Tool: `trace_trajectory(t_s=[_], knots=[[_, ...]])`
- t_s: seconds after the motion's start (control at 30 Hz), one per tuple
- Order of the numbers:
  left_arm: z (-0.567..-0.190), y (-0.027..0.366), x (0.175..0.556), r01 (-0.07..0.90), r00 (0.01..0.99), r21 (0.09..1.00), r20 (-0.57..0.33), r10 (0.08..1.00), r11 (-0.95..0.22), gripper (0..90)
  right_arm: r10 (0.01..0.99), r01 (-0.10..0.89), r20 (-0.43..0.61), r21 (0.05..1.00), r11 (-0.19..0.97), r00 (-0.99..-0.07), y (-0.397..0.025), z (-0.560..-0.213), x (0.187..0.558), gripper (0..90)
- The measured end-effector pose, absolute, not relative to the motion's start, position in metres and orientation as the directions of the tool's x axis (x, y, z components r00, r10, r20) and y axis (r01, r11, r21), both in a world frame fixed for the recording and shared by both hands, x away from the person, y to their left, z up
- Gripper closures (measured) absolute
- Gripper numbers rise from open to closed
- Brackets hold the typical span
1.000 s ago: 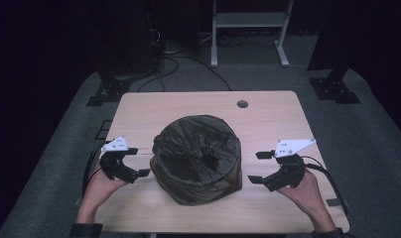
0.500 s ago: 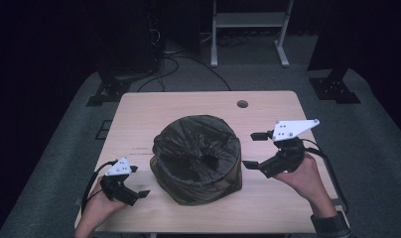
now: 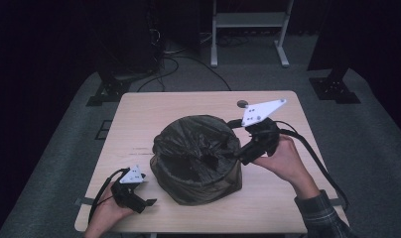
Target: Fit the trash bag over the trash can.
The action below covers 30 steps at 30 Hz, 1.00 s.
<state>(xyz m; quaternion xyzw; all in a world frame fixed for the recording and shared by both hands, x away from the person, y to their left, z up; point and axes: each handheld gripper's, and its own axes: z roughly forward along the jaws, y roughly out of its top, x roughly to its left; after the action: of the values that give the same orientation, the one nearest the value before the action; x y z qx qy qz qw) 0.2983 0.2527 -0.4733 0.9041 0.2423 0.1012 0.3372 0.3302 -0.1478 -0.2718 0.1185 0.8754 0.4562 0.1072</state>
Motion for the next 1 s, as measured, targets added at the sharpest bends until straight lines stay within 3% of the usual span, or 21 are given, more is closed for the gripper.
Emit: trace_trajectory(t_s=[0.27, 0.43, 0.67, 0.73, 1.0], knots=[[-0.481, 0.25, 0.298, 0.346, 0.873, 0.691, 0.01, 0.488, -0.634, 0.0, 0.249, 0.128, -0.051, 0.748, 0.651, -0.967, -0.111, -0.282, 0.348, 10.1], [-0.483, 0.248, 0.297, 0.331, 0.877, 0.713, 0.01, 0.48, -0.618, 0.0, 0.227, 0.142, -0.049, 0.65, 0.747, -0.973, -0.088, -0.297, 0.357, 10.3], [-0.483, 0.248, 0.297, 0.331, 0.877, 0.713, 0.01, 0.48, -0.618, 0.0, 0.218, 0.137, -0.075, 0.574, 0.808, -0.973, -0.079, -0.306, 0.359, 11.3], [-0.483, 0.248, 0.296, 0.331, 0.877, 0.713, 0.009, 0.481, -0.618, 0.0, 0.218, 0.139, -0.101, 0.504, 0.852, -0.971, -0.071, -0.307, 0.358, 11.2], [-0.483, 0.248, 0.296, 0.332, 0.877, 0.713, 0.009, 0.481, -0.617, 0.0, 0.205, 0.165, -0.046, 0.44, 0.883, -0.978, -0.059, -0.32, 0.361, 11.8]])
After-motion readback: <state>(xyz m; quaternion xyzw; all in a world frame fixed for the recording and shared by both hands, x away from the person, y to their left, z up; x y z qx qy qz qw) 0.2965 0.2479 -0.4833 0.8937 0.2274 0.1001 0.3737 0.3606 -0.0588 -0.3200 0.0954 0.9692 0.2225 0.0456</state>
